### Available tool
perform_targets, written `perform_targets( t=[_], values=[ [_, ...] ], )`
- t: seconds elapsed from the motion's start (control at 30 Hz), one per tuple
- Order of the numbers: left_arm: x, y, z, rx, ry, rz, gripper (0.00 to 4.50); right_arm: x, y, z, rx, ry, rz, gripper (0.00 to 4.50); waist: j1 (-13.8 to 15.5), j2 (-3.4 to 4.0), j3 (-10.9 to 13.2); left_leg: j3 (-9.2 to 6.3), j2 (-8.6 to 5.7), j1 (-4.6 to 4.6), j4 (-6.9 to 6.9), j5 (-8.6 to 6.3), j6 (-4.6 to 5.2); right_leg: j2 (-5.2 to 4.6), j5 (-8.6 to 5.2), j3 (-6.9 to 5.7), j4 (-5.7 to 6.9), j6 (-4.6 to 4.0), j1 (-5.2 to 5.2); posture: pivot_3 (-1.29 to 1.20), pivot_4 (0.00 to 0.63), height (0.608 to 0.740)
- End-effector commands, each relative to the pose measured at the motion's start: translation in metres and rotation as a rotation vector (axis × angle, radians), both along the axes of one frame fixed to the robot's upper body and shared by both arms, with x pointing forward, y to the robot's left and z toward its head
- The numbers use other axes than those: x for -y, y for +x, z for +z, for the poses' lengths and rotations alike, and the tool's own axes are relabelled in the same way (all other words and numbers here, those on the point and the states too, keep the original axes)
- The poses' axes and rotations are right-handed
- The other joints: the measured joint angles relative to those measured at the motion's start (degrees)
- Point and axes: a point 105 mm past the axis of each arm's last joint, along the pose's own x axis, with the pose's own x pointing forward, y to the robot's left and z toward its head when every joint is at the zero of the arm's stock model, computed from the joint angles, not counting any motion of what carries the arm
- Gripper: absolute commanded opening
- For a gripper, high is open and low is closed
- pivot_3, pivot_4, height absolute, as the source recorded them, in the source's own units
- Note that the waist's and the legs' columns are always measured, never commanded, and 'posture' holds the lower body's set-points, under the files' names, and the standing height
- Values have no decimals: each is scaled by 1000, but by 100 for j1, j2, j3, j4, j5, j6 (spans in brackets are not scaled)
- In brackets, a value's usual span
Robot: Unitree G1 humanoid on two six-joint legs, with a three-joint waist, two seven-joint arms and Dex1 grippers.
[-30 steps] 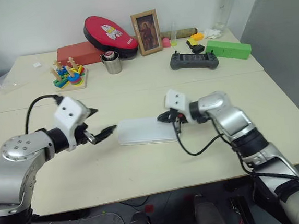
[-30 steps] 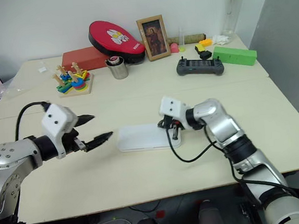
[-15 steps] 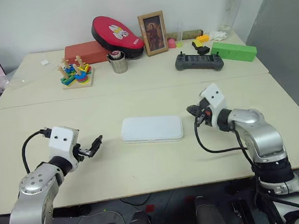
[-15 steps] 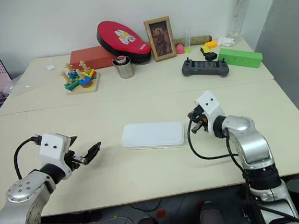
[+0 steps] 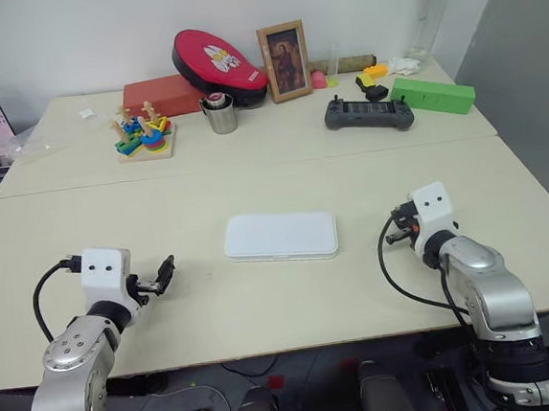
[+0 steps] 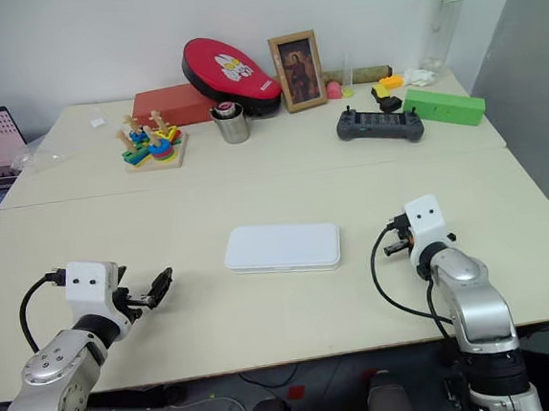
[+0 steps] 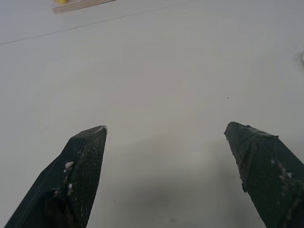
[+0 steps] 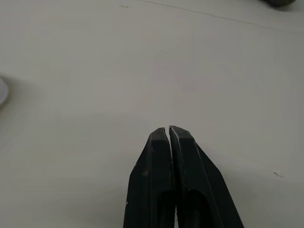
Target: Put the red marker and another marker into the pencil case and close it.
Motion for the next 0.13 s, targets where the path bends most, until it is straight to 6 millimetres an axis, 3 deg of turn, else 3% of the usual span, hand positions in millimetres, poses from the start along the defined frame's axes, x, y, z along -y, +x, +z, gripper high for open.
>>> perform_targets(
  t=[0.03,0.13],
  values=[
    [-1,2,9,44,26,7,4245,-7,-4,7,59,-13,21,87,-12,0,0,0,1,0,0,0,0,0,-1,0,0,3,0,0,150,740],
    [1,2,9,58,15,-1,4245,-6,-4,6,68,-15,10,87,-10,-1,0,1,0,-1,0,0,0,0,0,1,-1,2,0,0,150,740]
  ],
)
